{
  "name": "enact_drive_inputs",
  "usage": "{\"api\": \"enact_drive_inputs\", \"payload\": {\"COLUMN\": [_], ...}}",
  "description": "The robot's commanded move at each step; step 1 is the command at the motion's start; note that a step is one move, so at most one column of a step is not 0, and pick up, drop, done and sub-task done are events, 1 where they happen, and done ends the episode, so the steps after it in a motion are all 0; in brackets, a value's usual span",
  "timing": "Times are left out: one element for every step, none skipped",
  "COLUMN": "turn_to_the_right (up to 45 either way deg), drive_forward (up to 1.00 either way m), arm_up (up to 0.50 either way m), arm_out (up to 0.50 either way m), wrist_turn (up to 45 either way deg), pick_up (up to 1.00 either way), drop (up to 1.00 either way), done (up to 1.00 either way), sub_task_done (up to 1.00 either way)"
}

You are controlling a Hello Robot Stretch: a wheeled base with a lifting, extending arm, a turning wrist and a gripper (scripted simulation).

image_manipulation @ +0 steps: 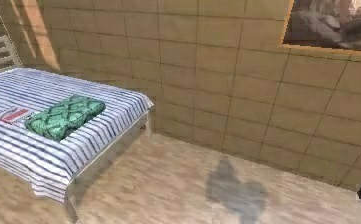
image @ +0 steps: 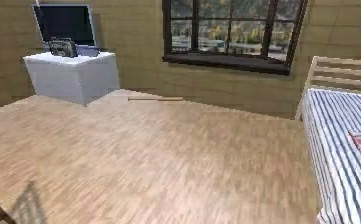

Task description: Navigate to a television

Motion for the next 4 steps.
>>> {"api": "enact_drive_inputs", "payload": {"turn_to_the_right": [-33.0,0.0,9.0,0.0], "drive_forward": [0.00,0.05,0.00,1.00], "arm_up": [0.00,0.00,0.00,0.00], "arm_out": [0.00,0.00,0.00,0.00], "wrist_turn": [0.0,0.0,0.0,0.0], "pick_up": [0.00,0.00,0.00,0.00], "drop": [0.00,0.00,0.00,0.00], "done": [0.00,0.00,0.00,0.00], "sub_task_done": [0.00,0.00,0.00,0.00]}}
